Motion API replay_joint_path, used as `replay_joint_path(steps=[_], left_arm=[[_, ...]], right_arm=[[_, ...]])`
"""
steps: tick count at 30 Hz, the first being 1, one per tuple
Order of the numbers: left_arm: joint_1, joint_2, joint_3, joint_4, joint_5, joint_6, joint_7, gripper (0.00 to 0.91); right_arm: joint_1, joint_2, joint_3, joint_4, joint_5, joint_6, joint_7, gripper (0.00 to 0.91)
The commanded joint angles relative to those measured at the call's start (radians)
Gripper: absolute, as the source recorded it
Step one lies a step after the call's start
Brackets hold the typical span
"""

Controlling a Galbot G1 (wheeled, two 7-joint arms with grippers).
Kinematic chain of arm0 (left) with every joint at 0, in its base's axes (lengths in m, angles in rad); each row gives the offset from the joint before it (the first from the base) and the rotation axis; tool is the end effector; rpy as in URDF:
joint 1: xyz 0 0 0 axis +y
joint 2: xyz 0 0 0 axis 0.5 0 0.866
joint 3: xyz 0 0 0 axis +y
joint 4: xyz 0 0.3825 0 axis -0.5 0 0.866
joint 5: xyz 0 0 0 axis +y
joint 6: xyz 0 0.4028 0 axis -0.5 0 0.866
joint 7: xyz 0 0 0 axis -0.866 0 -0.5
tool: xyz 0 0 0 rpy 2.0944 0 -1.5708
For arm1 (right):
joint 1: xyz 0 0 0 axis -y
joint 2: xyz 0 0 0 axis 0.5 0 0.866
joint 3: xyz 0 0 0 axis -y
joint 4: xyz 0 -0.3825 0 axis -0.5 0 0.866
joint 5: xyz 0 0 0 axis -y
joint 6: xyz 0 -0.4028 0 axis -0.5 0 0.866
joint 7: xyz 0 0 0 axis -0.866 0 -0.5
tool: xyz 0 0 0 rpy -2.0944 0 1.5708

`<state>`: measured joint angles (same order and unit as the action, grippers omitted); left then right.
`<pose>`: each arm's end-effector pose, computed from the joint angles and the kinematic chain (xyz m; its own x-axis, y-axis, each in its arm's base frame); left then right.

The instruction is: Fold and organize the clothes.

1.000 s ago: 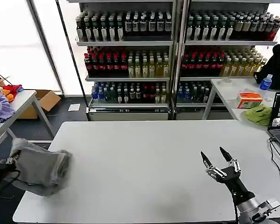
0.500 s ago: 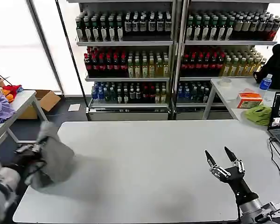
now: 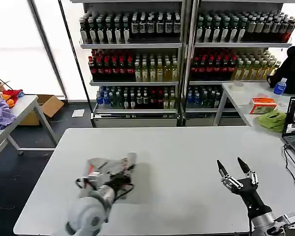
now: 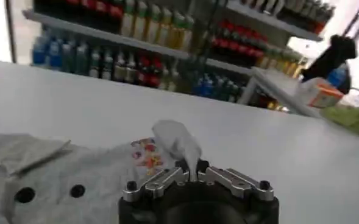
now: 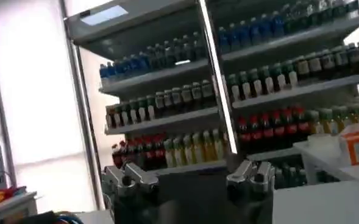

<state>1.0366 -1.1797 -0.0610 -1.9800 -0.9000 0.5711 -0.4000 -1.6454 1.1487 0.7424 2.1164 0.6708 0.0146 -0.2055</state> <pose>0.3335 -0.0677 -0.2648 -0.7937 0.4192 0.4408 0.2742 0.8934 -0.3559 0.2059 -0.1393 -0.2947 -0.9701 -0.2394 -0.0391 -0.2423 0.9503 0.1957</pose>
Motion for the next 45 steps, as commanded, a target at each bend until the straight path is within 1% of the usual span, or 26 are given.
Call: replay_joint_path(steps=[1, 3, 5, 7, 8, 10, 11, 13, 14, 15, 17, 20, 23, 24, 26, 30, 31, 32, 33, 34, 35, 36, 37, 38, 39, 45], left_arm=[[-0.233, -0.155, 0.193, 0.074, -0.202, 0.0, -0.068, 0.907], [-0.218, -0.129, 0.156, 0.024, -0.229, -0.009, -0.015, 0.907], [-0.197, -0.098, 0.117, -0.014, -0.193, -0.012, 0.047, 0.907], [-0.182, -0.076, 0.056, -0.047, -0.188, -0.011, 0.066, 0.907], [-0.155, -0.048, 0.006, -0.071, -0.193, -0.018, 0.078, 0.907], [-0.123, -0.01, -0.05, -0.105, -0.175, -0.031, 0.106, 0.907], [-0.088, 0.024, -0.093, -0.132, -0.123, -0.034, 0.146, 0.907], [-0.029, 0.073, -0.183, -0.161, -0.029, -0.04, 0.208, 0.907], [0.016, 0.101, -0.234, -0.168, 0.036, -0.041, 0.24, 0.907], [0.045, 0.121, -0.287, -0.172, 0.079, -0.054, 0.279, 0.907], [0.12, 0.142, -0.391, -0.166, 0.162, -0.063, 0.318, 0.907], [0.204, 0.145, -0.521, -0.145, 0.269, -0.115, 0.367, 0.907], [0.27, 0.131, -0.6, -0.152, 0.281, -0.129, 0.374, 0.907], [0.291, 0.127, -0.62, -0.16, 0.283, -0.134, 0.376, 0.907], [0.321, 0.117, -0.642, -0.174, 0.329, -0.15, 0.386, 0.907], [0.353, 0.089, -0.669, -0.198, 0.419, -0.181, 0.393, 0.907], [0.36, 0.08, -0.673, -0.202, 0.424, -0.182, 0.385, 0.907], [0.364, 0.076, -0.678, -0.205, 0.424, -0.181, 0.385, 0.907], [0.37, 0.071, -0.682, -0.206, 0.423, -0.182, 0.387, 0.907], [0.376, 0.063, -0.685, -0.207, 0.422, -0.184, 0.386, 0.907], [0.378, 0.057, -0.687, -0.208, 0.418, -0.183, 0.386, 0.907], [0.38, 0.05, -0.69, -0.208, 0.409, -0.181, 0.386, 0.907], [0.383, 0.041, -0.695, -0.21, 0.399, -0.178, 0.382, 0.907], [0.385, 0.038, -0.698, -0.214, 0.385, -0.175, 0.38, 0.907], [0.386, 0.038, -0.701, -0.216, 0.365, -0.171, 0.379, 0.907], [0.389, 0.046, -0.73, -0.212, 0.298, -0.157, 0.369, 0.907]], right_arm=[[0.028, -0.044, -0.147, -0.027, -0.05, -0.156, 0.078, 0.907], [0.06, -0.052, -0.183, -0.036, -0.047, -0.175, 0.082, 0.907], [0.097, -0.055, -0.21, -0.041, -0.036, -0.204, 0.096, 0.907], [0.123, -0.06, -0.224, -0.043, -0.017, -0.225, 0.108, 0.907], [0.141, -0.064, -0.233, -0.048, 0.005, -0.238, 0.118, 0.907], [0.166, -0.07, -0.253, -0.058, 0.006, -0.248, 0.125, 0.907], [0.168, -0.071, -0.267, -0.063, 0.006, -0.251, 0.13, 0.907], [0.204, -0.071, -0.307, -0.085, 0.006, -0.258, 0.16, 0.907], [0.221, -0.069, -0.331, -0.096, 0.003, -0.261, 0.186, 0.907], [0.251, -0.064, -0.373, -0.11, 0.007, -0.271, 0.214, 0.907], [0.297, -0.062, -0.414, -0.131, 0.026, -0.283, 0.237, 0.907], [0.396, -0.056, -0.489, -0.201, 0.051, -0.304, 0.251, 0.907], [0.467, -0.048, -0.549, -0.252, 0.073, -0.343, 0.276, 0.907], [0.484, -0.045, -0.57, -0.257, 0.087, -0.373, 0.29, 0.907], [0.501, -0.043, -0.59, -0.265, 0.121, -0.4, 0.31, 0.907], [0.537, -0.02, -0.632, -0.305, 0.103, -0.404, 0.354, 0.907], [0.542, -0.016, -0.643, -0.305, 0.097, -0.41, 0.359, 0.907], [0.545, -0.015, -0.649, -0.304, 0.094, -0.418, 0.361, 0.887], [0.55, -0.012, -0.667, -0.305, 0.092, -0.42, 0.362, 0.856], [0.553, -0.009, -0.676, -0.307, 0.088, -0.425, 0.363, 0.786], [0.554, -0.009, -0.68, -0.308, 0.087, -0.426, 0.365, 0.786], [0.559, -0.003, -0.69, -0.315, 0.083, -0.431, 0.375, 0.595], [0.562, 0.002, -0.693, -0.324, 0.076, -0.431, 0.388, 0.353], [0.563, 0.006, -0.691, -0.326, 0.075, -0.433, 0.391, 0.161], [0.563, 0.01, -0.688, -0.325, 0.077, -0.433, 0.394, 0.0], [0.529, 0.002, -0.68, -0.284, 0.075, -0.431, 0.402, 0.0]])
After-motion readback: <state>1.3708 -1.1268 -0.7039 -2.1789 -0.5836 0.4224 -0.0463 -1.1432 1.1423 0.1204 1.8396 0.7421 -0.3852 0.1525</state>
